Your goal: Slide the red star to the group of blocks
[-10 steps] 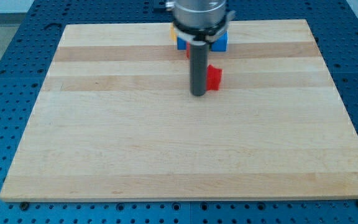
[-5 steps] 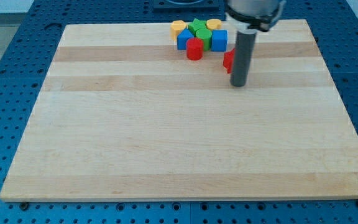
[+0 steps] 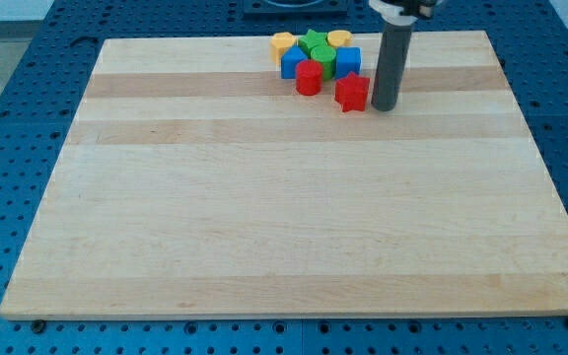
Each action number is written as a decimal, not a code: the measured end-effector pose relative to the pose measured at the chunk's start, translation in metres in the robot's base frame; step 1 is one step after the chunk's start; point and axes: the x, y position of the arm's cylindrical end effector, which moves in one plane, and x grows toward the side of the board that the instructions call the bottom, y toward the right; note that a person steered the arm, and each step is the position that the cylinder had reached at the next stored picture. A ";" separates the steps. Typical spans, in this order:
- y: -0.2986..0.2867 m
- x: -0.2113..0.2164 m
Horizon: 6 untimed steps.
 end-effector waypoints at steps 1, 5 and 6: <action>-0.018 0.009; -0.032 -0.021; -0.032 -0.008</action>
